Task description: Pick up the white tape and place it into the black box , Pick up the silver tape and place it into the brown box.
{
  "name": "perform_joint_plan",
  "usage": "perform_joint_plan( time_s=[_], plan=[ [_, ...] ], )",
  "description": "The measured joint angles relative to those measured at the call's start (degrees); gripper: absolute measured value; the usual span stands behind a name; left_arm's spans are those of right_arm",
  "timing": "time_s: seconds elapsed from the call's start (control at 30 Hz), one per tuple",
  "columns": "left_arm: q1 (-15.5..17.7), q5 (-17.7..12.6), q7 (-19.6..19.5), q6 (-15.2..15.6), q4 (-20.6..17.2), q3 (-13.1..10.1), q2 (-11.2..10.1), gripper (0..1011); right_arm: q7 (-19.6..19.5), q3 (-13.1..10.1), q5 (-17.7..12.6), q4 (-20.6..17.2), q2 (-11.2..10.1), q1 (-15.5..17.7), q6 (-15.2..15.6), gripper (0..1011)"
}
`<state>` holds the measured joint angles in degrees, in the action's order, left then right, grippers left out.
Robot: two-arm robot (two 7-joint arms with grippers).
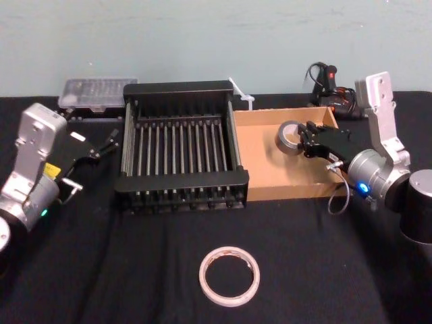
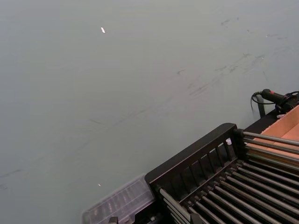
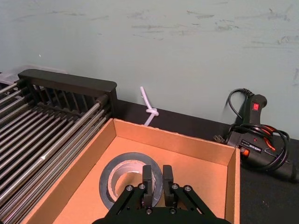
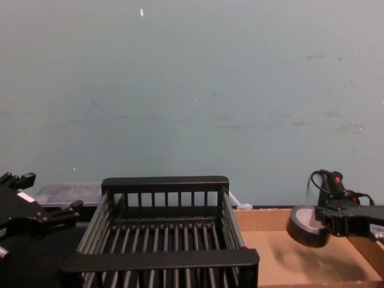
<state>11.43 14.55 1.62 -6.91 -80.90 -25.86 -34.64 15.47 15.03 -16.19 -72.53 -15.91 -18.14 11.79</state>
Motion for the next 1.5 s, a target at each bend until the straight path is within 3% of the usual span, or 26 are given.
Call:
perform_joint_plan(
  time_s=[0.93, 1.1, 1.5],
  plan=[
    [0.0, 0.0, 0.0, 0.0, 0.0, 0.0, 0.0, 1001, 0.0, 0.0, 0.1, 0.1, 0.0, -0.1, 0.0, 146],
    [0.0, 0.0, 0.0, 0.0, 0.0, 0.0, 0.0, 1002, 0.0, -0.1, 0.1, 0.1, 0.0, -0.1, 0.0, 254],
    [0.0, 0.0, 0.0, 0.0, 0.0, 0.0, 0.0, 1001, 0.0, 0.0, 0.0, 0.1, 0.0, 0.0, 0.0, 650]
  ],
)
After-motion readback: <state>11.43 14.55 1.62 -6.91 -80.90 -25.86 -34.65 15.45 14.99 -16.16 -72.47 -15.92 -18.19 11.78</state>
